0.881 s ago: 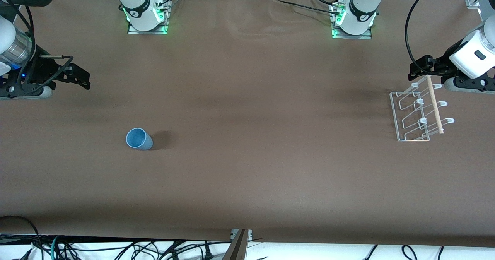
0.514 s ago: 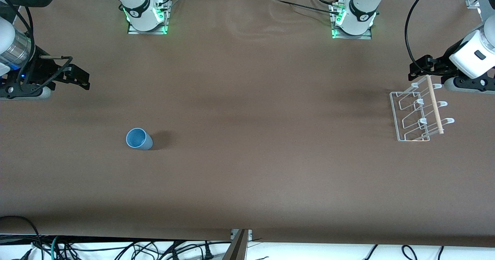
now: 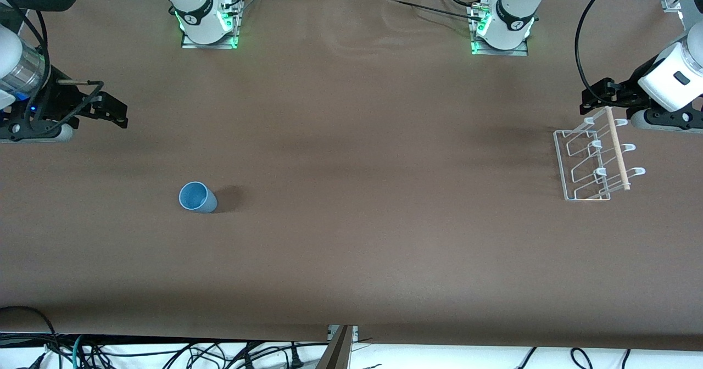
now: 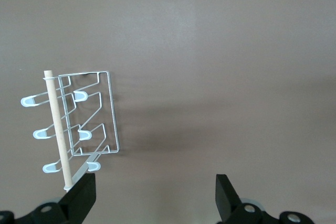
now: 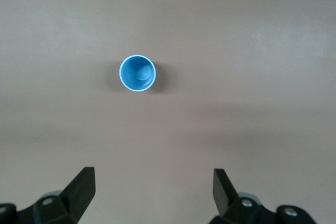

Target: Transfer cup to left arm and place on rack

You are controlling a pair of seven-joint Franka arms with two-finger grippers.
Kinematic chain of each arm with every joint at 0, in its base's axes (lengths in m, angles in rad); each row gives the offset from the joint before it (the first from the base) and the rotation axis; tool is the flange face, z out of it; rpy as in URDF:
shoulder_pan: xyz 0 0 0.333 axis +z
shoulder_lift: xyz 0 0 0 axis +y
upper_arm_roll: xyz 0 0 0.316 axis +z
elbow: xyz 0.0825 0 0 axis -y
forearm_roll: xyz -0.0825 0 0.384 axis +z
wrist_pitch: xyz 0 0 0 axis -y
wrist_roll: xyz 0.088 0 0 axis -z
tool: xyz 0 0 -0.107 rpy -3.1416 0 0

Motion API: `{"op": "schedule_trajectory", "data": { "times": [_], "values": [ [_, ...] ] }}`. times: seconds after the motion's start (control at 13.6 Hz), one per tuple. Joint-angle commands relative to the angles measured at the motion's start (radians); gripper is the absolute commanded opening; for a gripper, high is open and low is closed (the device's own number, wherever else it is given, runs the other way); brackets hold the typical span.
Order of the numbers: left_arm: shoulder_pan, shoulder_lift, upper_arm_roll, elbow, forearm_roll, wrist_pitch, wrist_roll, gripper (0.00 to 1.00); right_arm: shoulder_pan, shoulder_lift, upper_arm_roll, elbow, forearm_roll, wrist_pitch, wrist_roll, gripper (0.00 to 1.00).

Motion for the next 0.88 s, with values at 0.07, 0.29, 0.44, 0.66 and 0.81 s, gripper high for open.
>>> {"op": "schedule_trajectory", "data": {
  "times": [0.07, 0.29, 0.44, 0.66, 0.81],
  "values": [
    [-0.001, -0.017, -0.004, -0.006, 0.011, -0.010, -0.014, 1.00, -0.010, 0.101, 0.008, 0.029, -0.025, 0.003, -0.007, 0.99],
    [-0.001, -0.017, -0.004, -0.006, 0.011, -0.008, -0.014, 1.00, -0.012, 0.178, 0.008, 0.027, -0.021, 0.055, -0.007, 0.99],
    [-0.001, -0.016, -0.004, -0.006, 0.011, -0.008, -0.014, 1.00, -0.012, 0.228, 0.008, 0.026, -0.016, 0.096, -0.007, 0.99],
    [-0.001, -0.016, -0.002, -0.006, 0.011, -0.008, -0.014, 1.00, -0.023, 0.317, 0.008, 0.017, -0.013, 0.180, -0.005, 0.99],
    [-0.001, -0.016, -0.004, -0.006, 0.011, -0.008, -0.014, 1.00, -0.027, 0.371, 0.008, 0.009, -0.010, 0.242, 0.005, 0.99]
  ]
}}
